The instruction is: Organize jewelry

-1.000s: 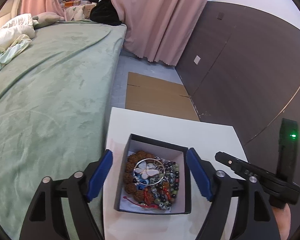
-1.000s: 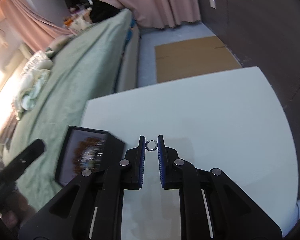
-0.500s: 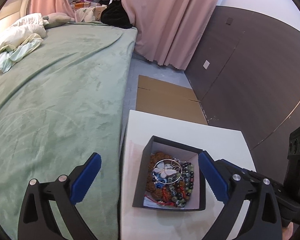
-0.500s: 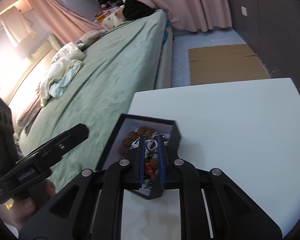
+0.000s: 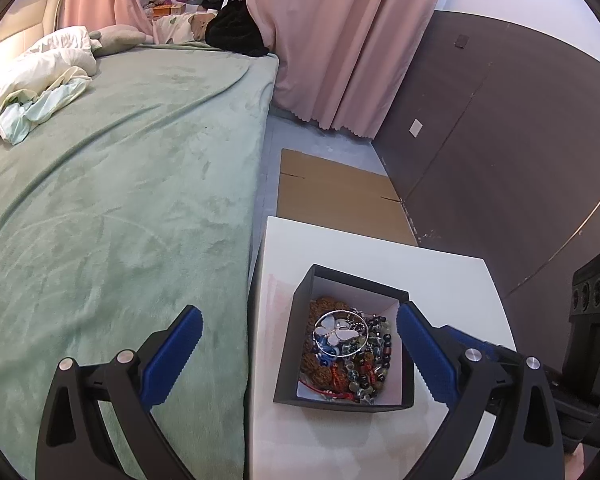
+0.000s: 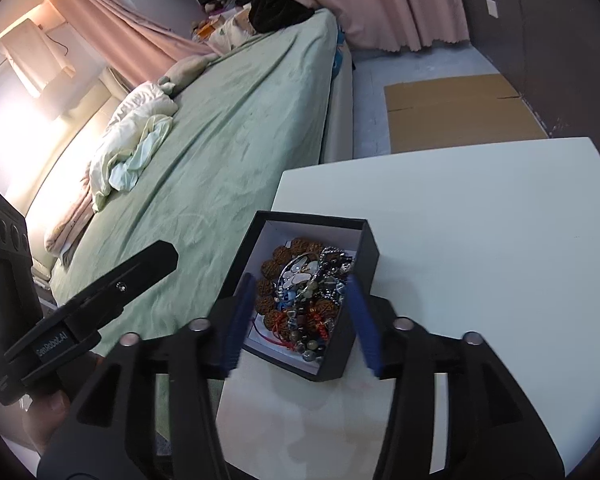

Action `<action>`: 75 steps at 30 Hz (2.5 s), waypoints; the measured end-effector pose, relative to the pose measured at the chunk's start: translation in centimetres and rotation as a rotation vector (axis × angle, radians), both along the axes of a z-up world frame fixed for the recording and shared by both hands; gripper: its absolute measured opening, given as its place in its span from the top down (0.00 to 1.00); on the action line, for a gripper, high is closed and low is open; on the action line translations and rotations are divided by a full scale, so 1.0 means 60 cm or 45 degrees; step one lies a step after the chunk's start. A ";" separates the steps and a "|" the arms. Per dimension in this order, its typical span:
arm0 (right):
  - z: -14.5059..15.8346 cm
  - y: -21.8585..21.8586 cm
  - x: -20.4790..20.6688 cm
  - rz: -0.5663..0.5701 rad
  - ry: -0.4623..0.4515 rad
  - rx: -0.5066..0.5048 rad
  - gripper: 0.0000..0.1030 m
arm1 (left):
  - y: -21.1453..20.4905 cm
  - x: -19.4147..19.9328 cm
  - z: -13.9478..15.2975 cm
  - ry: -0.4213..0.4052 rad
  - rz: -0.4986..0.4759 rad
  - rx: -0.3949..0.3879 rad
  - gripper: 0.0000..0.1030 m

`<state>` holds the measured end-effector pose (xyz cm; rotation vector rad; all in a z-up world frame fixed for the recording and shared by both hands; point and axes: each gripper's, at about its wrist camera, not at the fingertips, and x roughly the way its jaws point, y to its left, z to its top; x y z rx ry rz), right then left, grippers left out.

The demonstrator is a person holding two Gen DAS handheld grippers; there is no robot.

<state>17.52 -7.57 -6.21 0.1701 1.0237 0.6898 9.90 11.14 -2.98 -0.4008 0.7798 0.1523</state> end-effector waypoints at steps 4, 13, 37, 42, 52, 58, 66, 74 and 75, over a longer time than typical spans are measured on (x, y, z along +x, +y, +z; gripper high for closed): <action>0.006 -0.018 -0.008 -0.024 -0.011 0.000 0.40 | -0.008 -0.009 0.002 0.000 -0.004 0.008 0.08; 0.022 -0.080 -0.036 -0.090 -0.033 0.010 0.23 | -0.042 -0.036 0.007 0.004 -0.033 0.052 0.08; 0.058 -0.220 -0.138 -0.270 -0.136 0.018 0.06 | -0.157 -0.139 0.040 -0.126 -0.171 0.222 0.08; 0.060 -0.234 -0.163 -0.251 -0.157 0.015 0.05 | -0.164 -0.150 0.047 -0.135 -0.154 0.233 0.08; 0.075 -0.241 -0.181 -0.231 -0.235 -0.022 0.05 | -0.173 -0.161 0.057 -0.174 -0.173 0.234 0.08; 0.069 -0.241 -0.175 -0.232 -0.225 -0.037 0.05 | -0.175 -0.157 0.058 -0.178 -0.179 0.232 0.08; 0.068 -0.241 -0.174 -0.221 -0.210 -0.006 0.05 | -0.182 -0.157 0.052 -0.175 -0.198 0.258 0.08; 0.068 -0.240 -0.176 -0.246 -0.206 -0.004 0.05 | -0.180 -0.157 0.048 -0.182 -0.183 0.256 0.08; 0.068 -0.241 -0.176 -0.248 -0.206 -0.005 0.05 | -0.179 -0.157 0.048 -0.178 -0.182 0.258 0.08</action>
